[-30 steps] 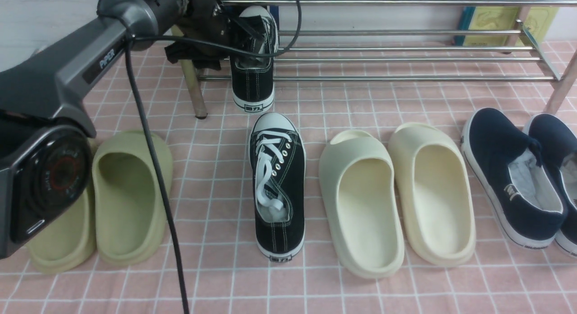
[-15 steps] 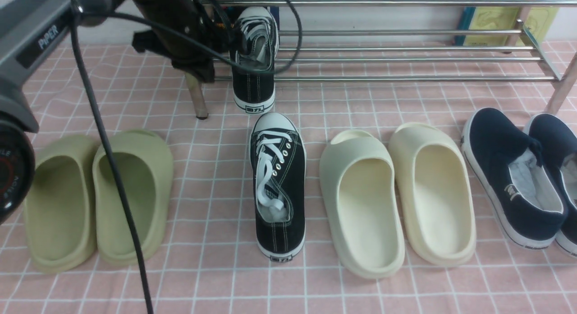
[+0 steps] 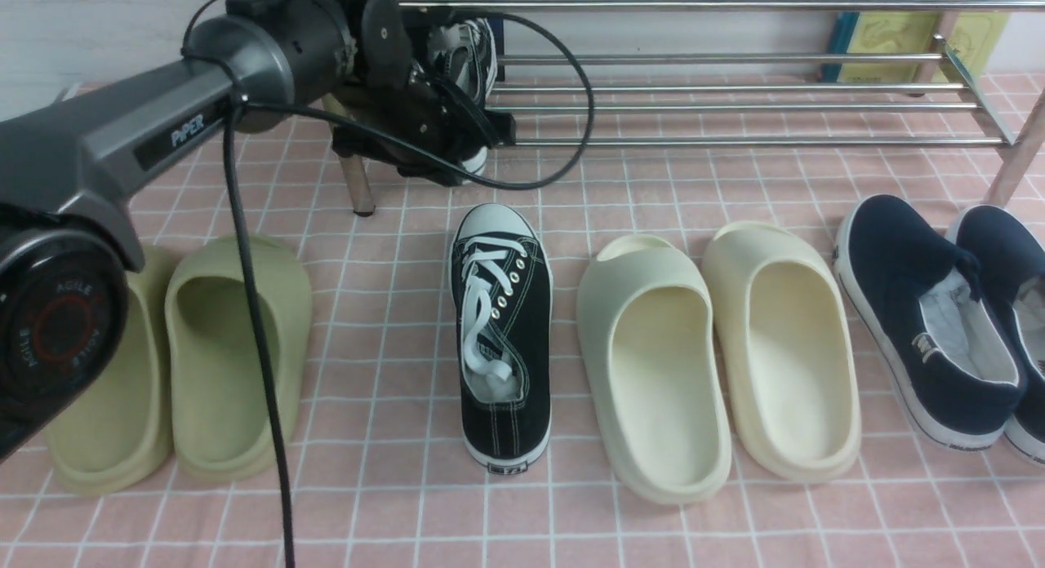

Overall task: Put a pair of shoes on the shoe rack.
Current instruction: Use the left arm to put a shoe into the shoe rack, then use the left arm to grab the shoe closest to it

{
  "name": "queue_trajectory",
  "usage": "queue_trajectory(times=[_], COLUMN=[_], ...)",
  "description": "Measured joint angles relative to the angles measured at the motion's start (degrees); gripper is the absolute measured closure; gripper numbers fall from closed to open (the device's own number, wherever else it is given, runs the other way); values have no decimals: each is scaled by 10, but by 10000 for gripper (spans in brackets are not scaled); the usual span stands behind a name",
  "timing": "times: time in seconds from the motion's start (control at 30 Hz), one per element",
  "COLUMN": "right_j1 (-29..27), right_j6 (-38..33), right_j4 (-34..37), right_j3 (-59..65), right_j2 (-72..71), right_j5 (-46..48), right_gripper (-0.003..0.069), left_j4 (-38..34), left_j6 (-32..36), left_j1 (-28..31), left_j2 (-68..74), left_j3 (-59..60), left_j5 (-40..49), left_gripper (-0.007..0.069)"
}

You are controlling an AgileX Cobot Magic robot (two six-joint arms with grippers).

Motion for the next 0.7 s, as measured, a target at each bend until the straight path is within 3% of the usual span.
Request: queue_trajectory(times=[0.2, 0.33, 0.7], right_j1=[0, 0, 0], right_j6=[0, 0, 0], right_j4=[0, 0, 0], right_j3=[0, 0, 0], right_j2=[0, 0, 0], right_j5=[0, 0, 0], right_gripper=[419, 419, 419], left_j4=[10, 23, 57], left_j6=[-6, -6, 40], left_j1=[3, 3, 4], left_j2=[2, -7, -157], left_j3=[-4, -6, 0], left_j5=[10, 30, 212], left_gripper=[609, 552, 213])
